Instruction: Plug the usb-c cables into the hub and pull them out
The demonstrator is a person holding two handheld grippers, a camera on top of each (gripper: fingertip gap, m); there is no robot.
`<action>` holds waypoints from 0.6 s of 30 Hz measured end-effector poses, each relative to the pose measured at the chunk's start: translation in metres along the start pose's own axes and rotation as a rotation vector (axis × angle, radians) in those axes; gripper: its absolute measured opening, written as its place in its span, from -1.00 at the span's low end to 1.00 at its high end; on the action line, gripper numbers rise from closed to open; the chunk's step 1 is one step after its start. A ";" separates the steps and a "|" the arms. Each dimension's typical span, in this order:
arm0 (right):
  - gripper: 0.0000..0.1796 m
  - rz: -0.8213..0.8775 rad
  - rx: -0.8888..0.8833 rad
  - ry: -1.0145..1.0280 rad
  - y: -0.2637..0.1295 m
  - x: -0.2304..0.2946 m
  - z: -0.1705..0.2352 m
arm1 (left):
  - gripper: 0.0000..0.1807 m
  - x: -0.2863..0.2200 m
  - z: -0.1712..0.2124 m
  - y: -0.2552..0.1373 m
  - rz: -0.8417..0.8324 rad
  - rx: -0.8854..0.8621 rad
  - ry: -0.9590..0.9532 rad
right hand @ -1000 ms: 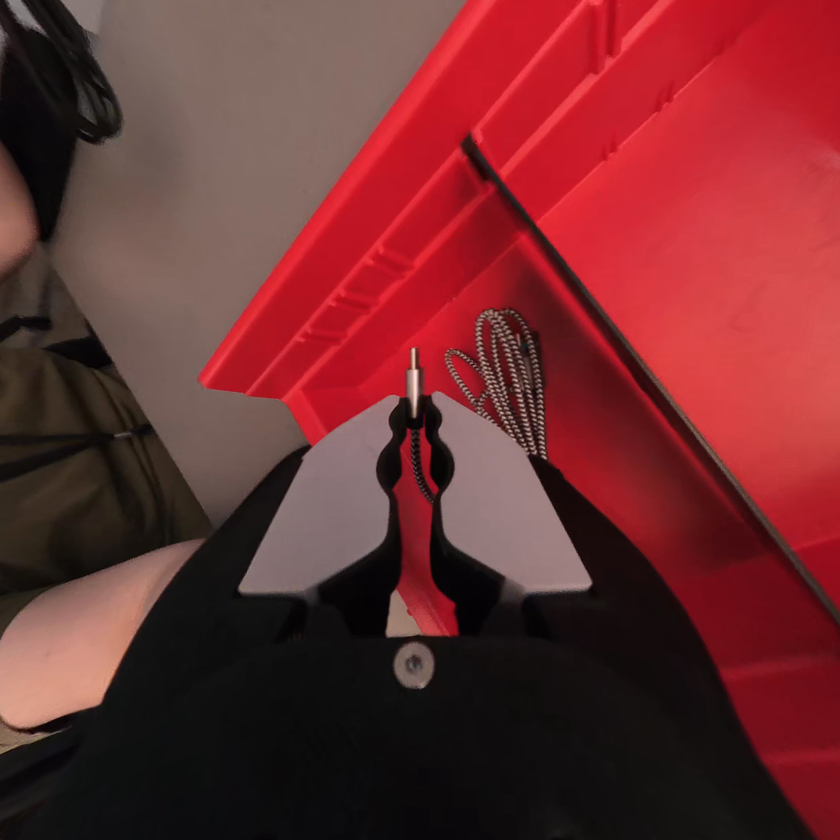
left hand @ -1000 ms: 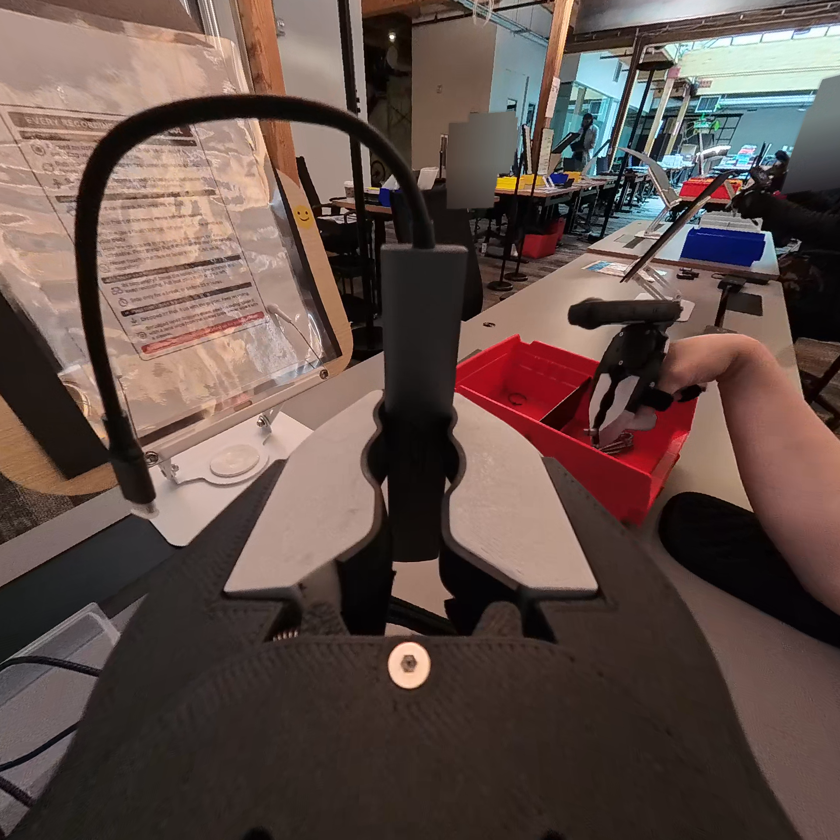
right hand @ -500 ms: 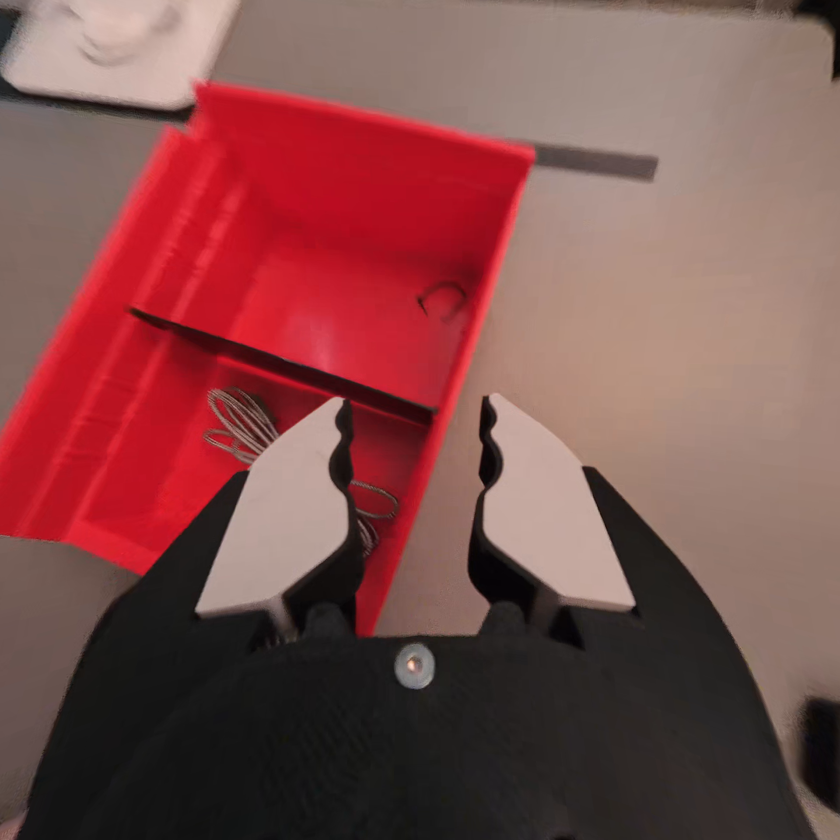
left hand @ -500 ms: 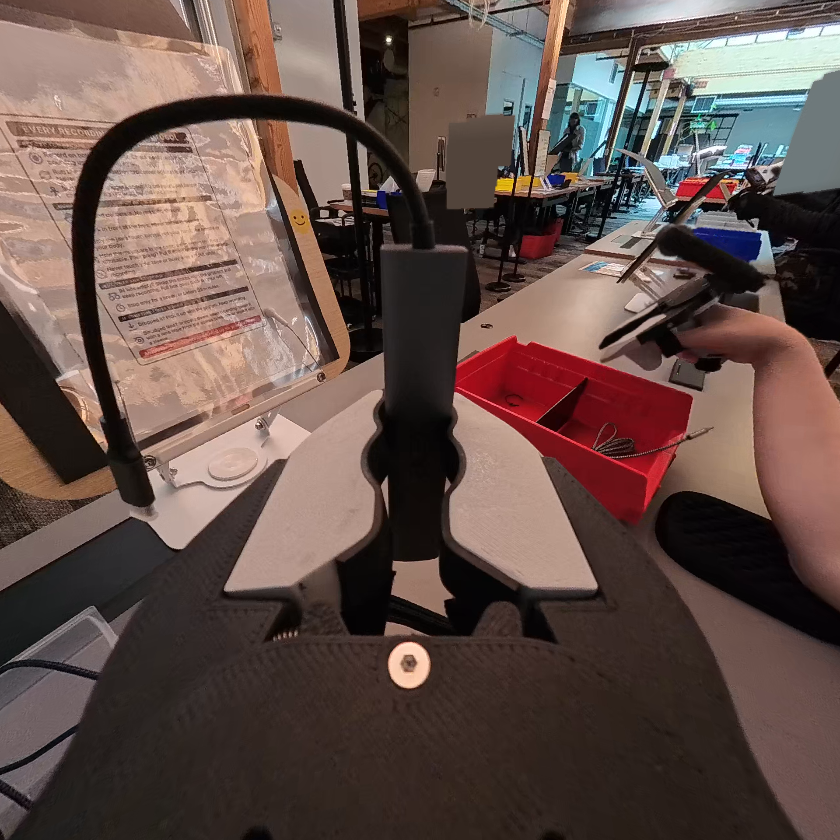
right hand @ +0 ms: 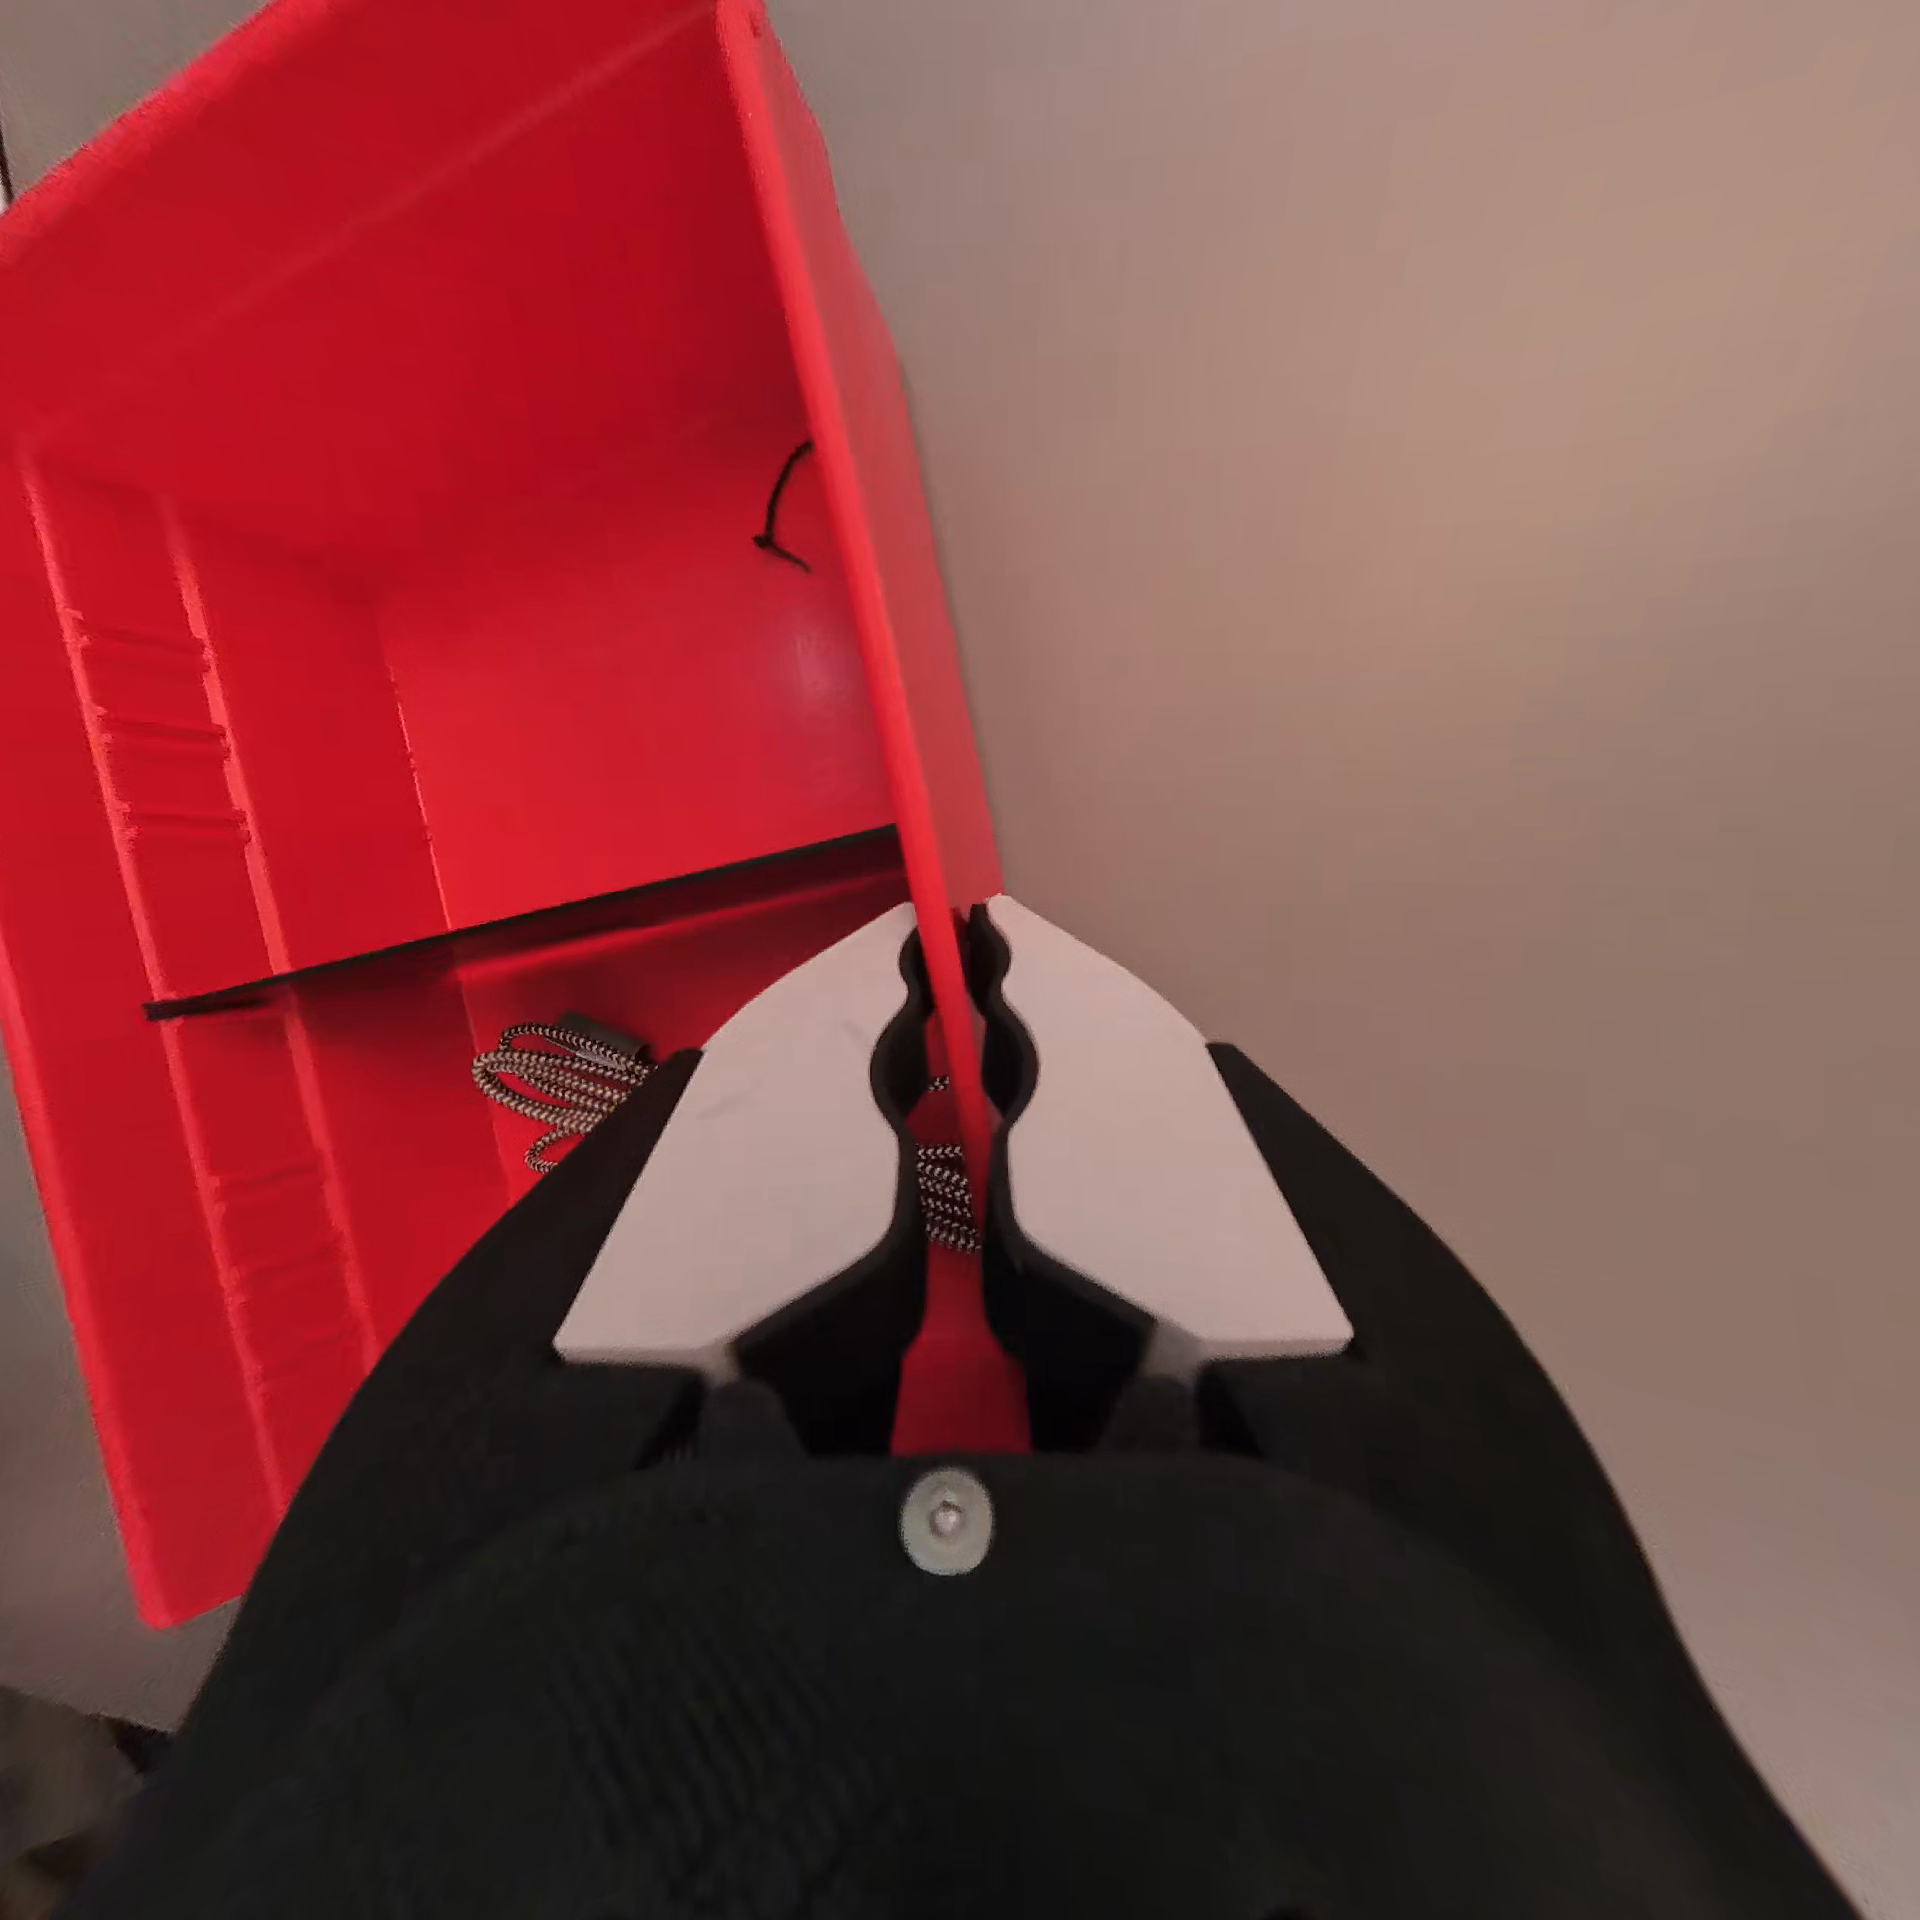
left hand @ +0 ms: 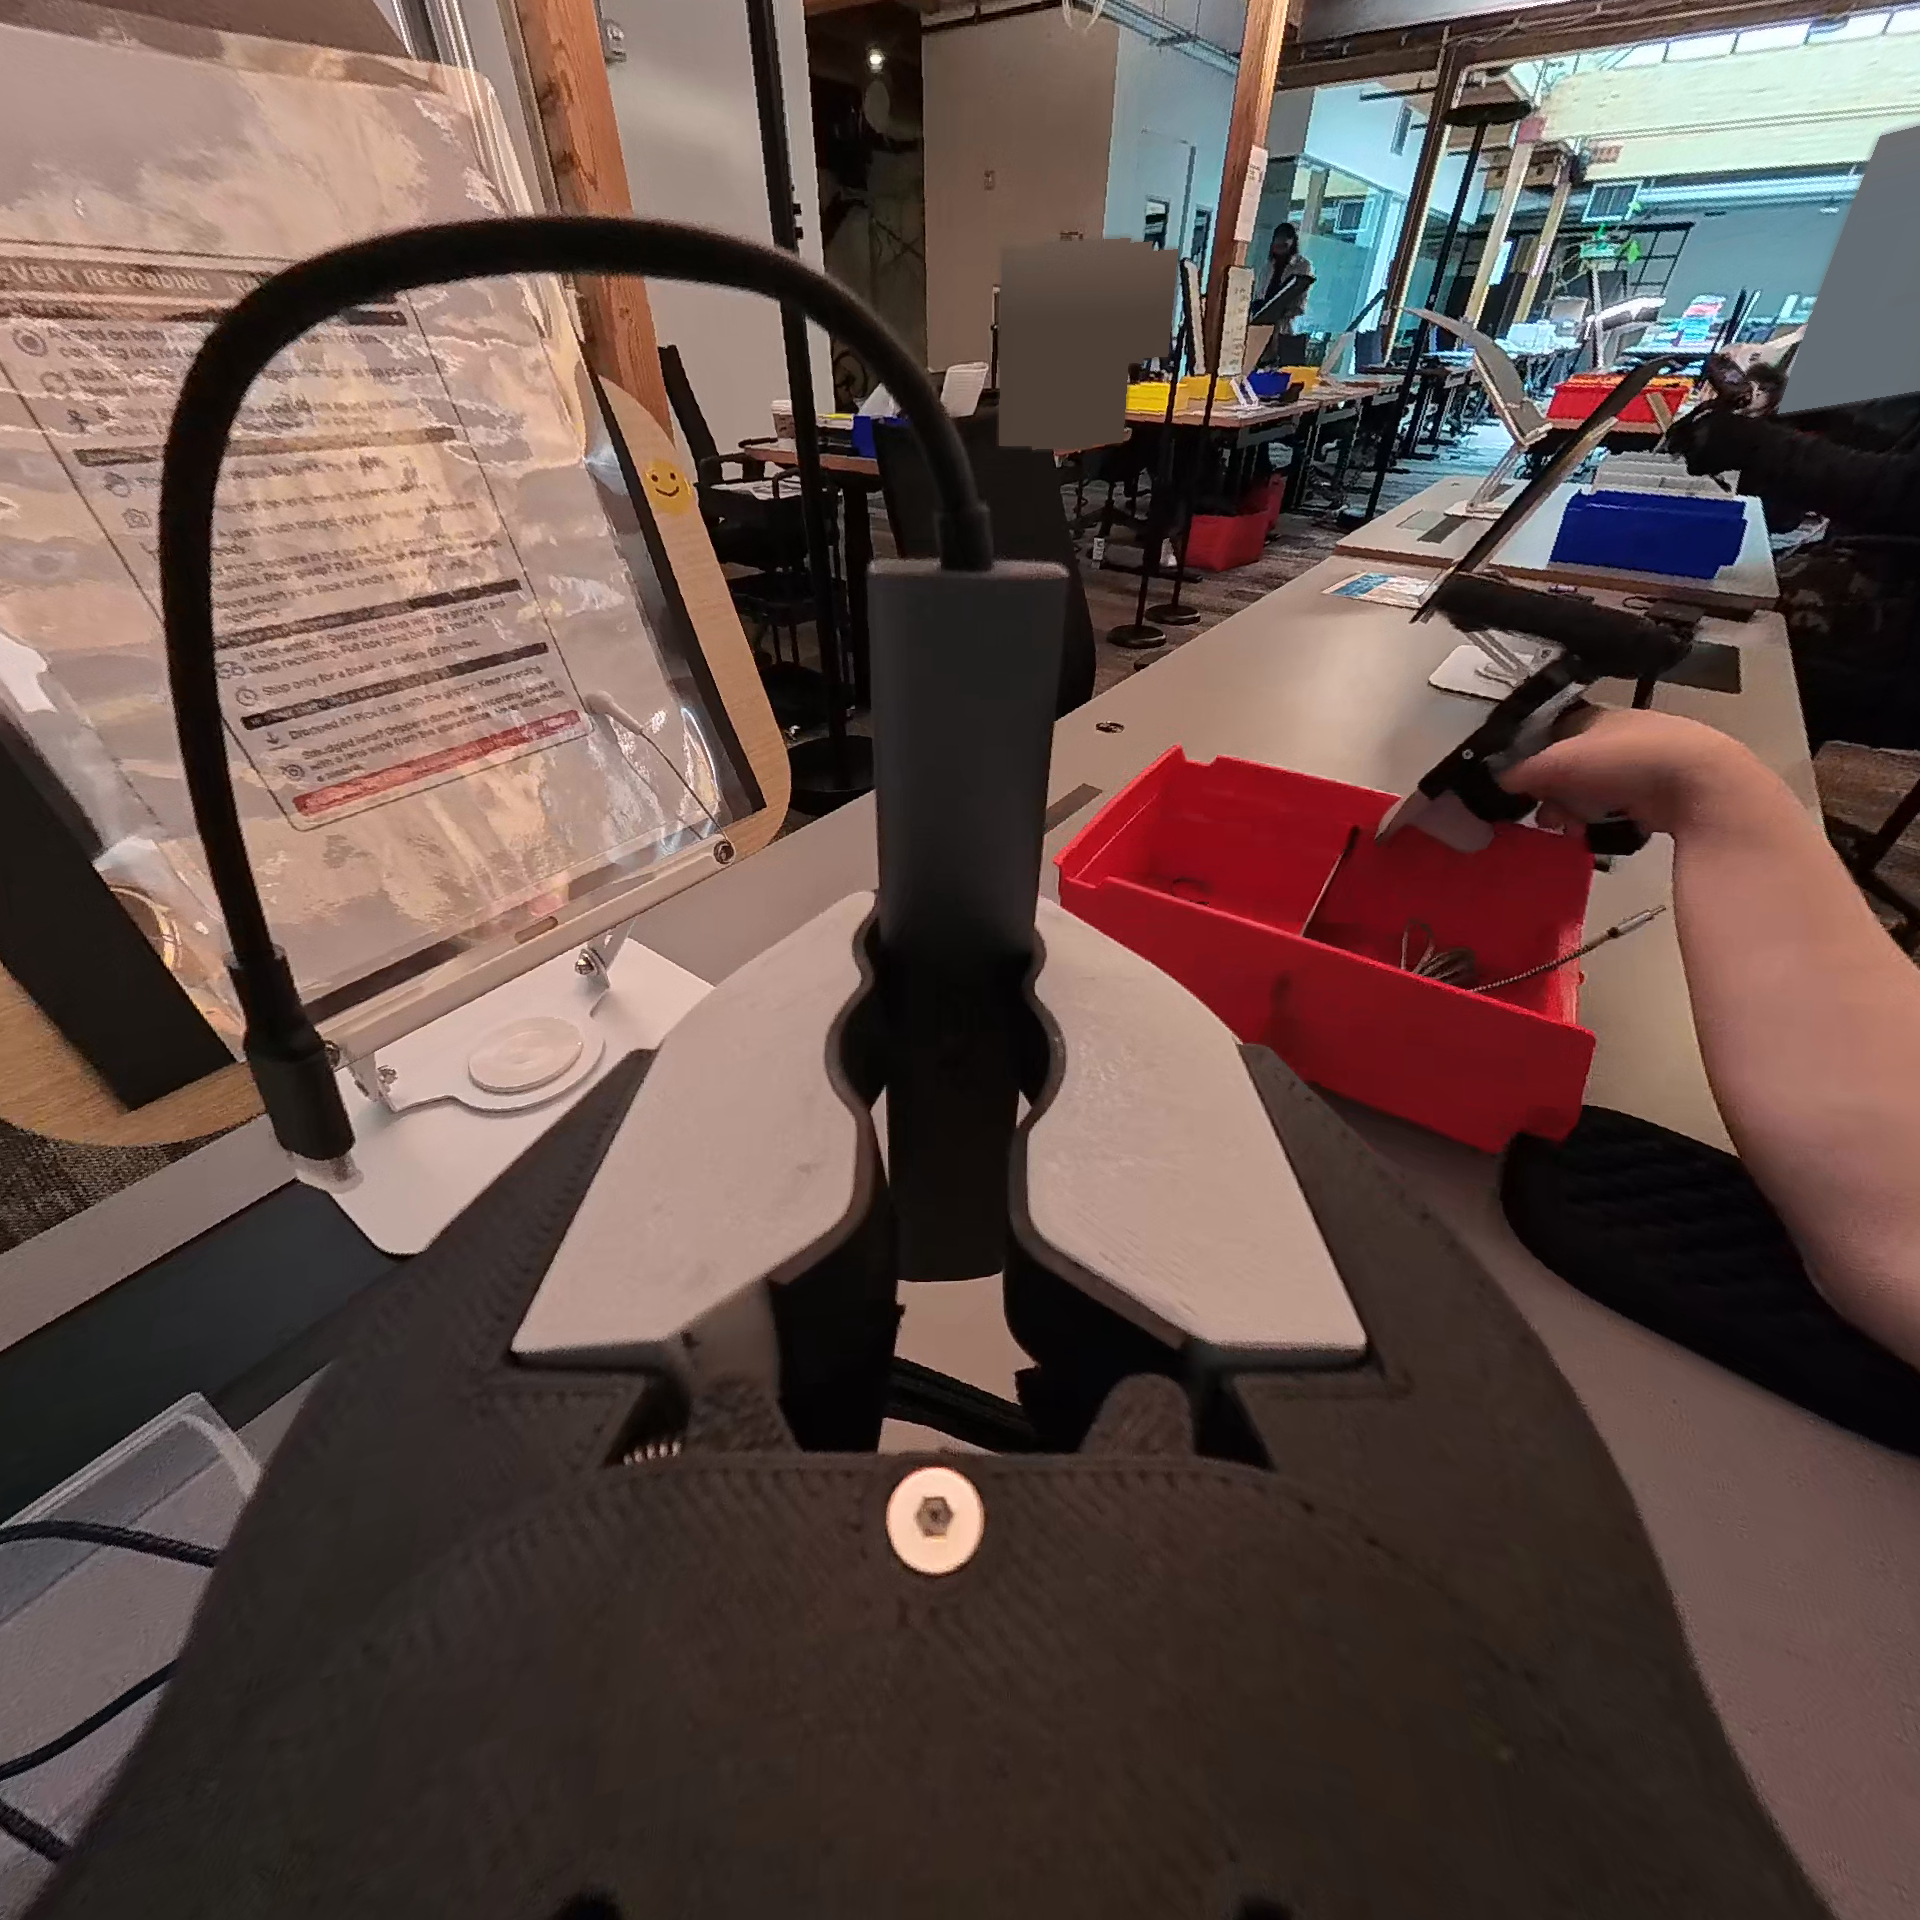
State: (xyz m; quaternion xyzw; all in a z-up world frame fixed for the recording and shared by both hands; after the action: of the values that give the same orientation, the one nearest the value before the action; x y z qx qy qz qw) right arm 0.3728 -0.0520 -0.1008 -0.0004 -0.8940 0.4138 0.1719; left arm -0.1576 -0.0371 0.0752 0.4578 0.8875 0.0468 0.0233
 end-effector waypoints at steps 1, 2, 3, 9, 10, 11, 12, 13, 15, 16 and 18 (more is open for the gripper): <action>-0.94 -0.007 -0.008 0.017 0.000 -0.002 0.000 | -0.78 0.000 0.000 0.000 0.001 0.001 0.001; -0.94 -0.011 -0.016 0.034 0.000 -0.002 0.000 | -0.78 -0.001 0.001 0.001 0.002 0.003 0.001; -0.93 -0.005 -0.015 0.040 0.000 -0.002 -0.001 | -0.78 -0.001 0.001 0.001 0.002 0.003 0.002; -0.93 -0.026 0.018 0.014 0.005 0.010 0.000 | -0.78 -0.003 0.004 0.004 0.008 0.017 0.007; -0.93 -0.036 0.024 0.020 0.004 0.012 0.000 | -0.78 -0.004 0.005 0.004 0.009 0.019 0.008; -0.93 -0.036 0.032 0.025 0.004 0.012 0.001 | -0.78 -0.004 0.005 0.005 0.010 0.020 0.009; -0.93 -0.035 0.042 0.023 0.003 0.013 0.002 | -0.78 -0.005 0.006 0.006 0.011 0.020 0.009; -0.93 -0.033 0.050 0.012 0.002 0.014 0.003 | -0.78 -0.005 0.006 0.006 0.012 0.021 0.008; -0.93 -0.033 0.056 -0.008 0.001 0.015 0.003 | -0.78 -0.005 0.008 0.008 0.014 0.023 0.005; -0.93 -0.027 0.058 -0.019 0.001 0.015 0.002 | -0.78 -0.005 0.009 0.008 0.015 0.025 0.000; -0.88 0.003 0.037 -0.025 -0.003 0.014 -0.003 | -0.78 -0.004 0.012 0.009 0.020 0.029 -0.015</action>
State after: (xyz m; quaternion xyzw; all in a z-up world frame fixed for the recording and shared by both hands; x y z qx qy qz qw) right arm 0.3606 -0.0496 -0.0929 0.0065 -0.8883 0.4303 0.1600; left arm -0.1466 -0.0341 0.0647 0.4671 0.8834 0.0308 0.0227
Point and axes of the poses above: each gripper's, where its closed fingertips meet, y out along the fingers, z out of its underside, x = y × z across the jaws, the point moved 5 cm from there along -y, back along the fingers, and after that the axes turned 11 degrees about -x, right-handed, at the moved point
